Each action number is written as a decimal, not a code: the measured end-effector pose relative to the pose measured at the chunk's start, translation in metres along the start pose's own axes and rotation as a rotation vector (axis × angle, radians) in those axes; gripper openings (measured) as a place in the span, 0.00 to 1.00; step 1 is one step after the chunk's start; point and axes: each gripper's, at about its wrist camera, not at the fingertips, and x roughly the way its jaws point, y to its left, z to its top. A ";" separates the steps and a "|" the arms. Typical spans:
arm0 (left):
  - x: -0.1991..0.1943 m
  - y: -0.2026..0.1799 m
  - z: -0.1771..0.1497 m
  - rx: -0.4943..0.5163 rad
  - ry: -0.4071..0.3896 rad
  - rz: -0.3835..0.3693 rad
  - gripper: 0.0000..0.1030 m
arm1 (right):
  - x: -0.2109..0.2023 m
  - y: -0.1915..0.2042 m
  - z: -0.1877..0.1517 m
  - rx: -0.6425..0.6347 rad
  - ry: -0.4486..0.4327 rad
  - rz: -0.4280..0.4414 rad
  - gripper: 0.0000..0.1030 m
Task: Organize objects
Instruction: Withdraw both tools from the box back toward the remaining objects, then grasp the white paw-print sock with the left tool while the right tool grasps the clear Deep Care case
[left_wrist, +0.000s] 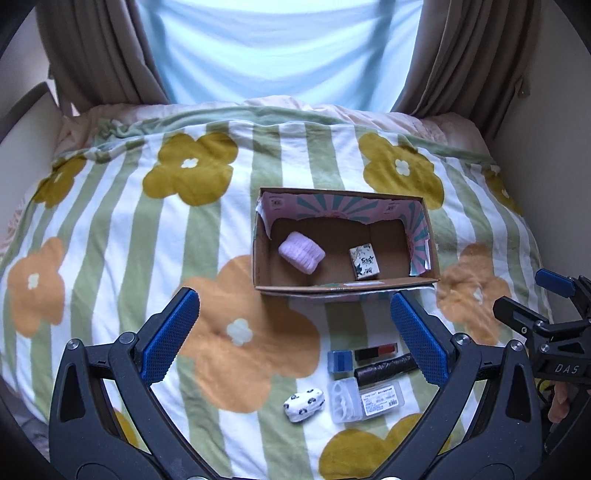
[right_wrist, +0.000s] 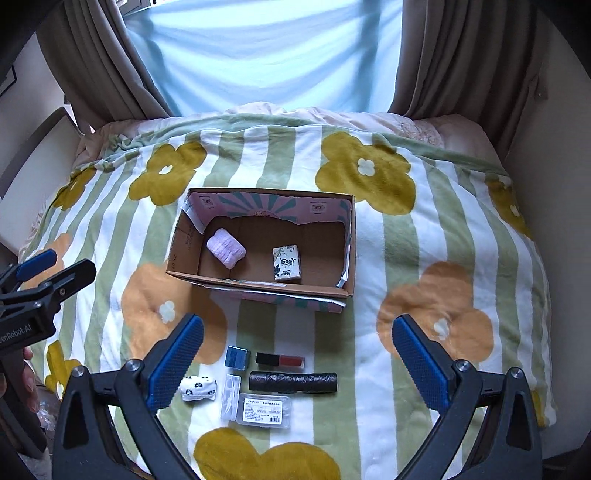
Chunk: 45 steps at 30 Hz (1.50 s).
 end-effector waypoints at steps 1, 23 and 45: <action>-0.004 0.002 -0.008 -0.013 0.000 0.000 1.00 | -0.005 -0.001 -0.007 0.013 -0.008 -0.001 0.99; -0.006 0.017 -0.092 -0.027 0.081 -0.039 1.00 | -0.013 0.007 -0.079 -0.026 -0.027 0.027 0.99; 0.132 0.004 -0.185 0.154 0.277 -0.134 0.95 | 0.112 0.038 -0.193 -0.034 0.125 0.009 0.99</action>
